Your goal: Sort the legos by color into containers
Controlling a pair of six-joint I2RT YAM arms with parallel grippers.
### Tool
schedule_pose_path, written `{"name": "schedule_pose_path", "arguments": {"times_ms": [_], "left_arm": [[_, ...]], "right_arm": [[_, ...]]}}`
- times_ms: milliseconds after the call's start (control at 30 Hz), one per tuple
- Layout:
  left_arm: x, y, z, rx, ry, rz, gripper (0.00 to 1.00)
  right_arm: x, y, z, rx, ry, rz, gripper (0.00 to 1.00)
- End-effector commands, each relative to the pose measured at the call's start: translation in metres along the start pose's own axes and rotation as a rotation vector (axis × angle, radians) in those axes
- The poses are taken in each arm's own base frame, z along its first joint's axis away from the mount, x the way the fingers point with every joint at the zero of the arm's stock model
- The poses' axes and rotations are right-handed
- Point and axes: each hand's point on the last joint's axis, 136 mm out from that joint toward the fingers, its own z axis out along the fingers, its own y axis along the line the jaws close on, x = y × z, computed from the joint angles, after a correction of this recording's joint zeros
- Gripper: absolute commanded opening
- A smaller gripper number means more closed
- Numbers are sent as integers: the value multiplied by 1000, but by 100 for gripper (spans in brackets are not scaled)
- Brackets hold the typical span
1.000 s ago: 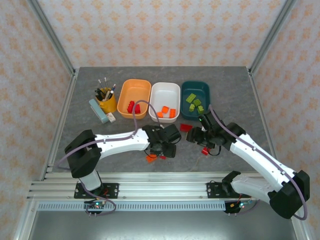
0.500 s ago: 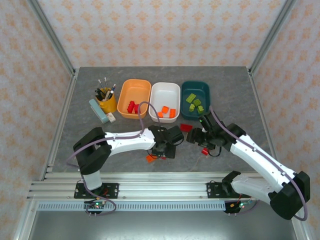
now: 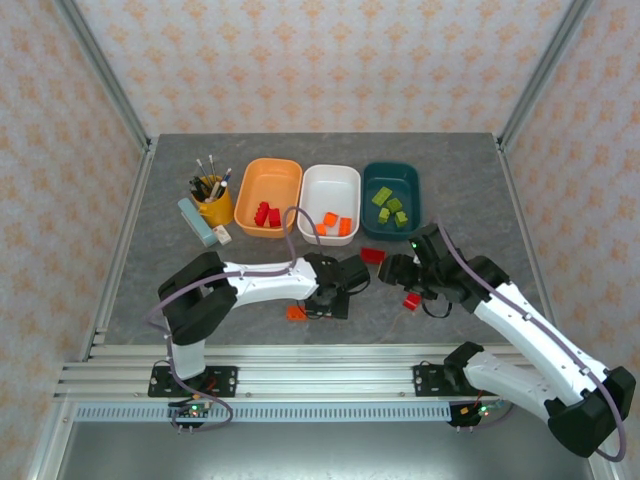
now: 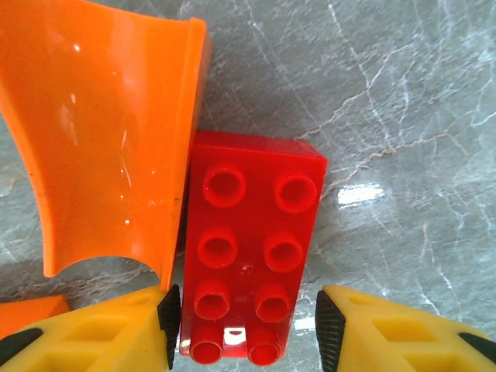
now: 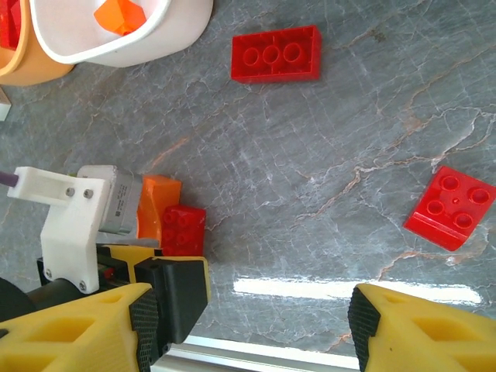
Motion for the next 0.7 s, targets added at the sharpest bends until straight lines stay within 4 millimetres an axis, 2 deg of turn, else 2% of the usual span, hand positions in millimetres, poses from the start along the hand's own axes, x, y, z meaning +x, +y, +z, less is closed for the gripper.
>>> {"name": "schedule_pose_path", "arguments": {"times_ms": [0, 200, 233, 267, 400, 500, 667], "left_arm": [[1, -4, 4, -28, 5, 17, 51], [-8, -4, 0, -55, -31, 42, 45], [-7, -2, 8, -79, -20, 48, 43], [-8, -2, 8, -82, -21, 50, 41], [-12, -1, 1, -85, -47, 51, 32], [-19, -8, -28, -35, -90, 48, 31], [-45, -18, -93, 53, -178, 16, 31]], "right_arm": [[-6, -5, -5, 19, -35, 27, 68], [-6, -5, -4, 15, -36, 39, 68], [-6, -5, -4, 14, -37, 40, 68], [-6, -5, -4, 14, -38, 40, 68], [-7, -3, -7, 1, -42, 35, 67], [-12, -2, -18, -8, -80, 35, 67], [-38, 17, -60, -89, -232, -1, 66]]}}
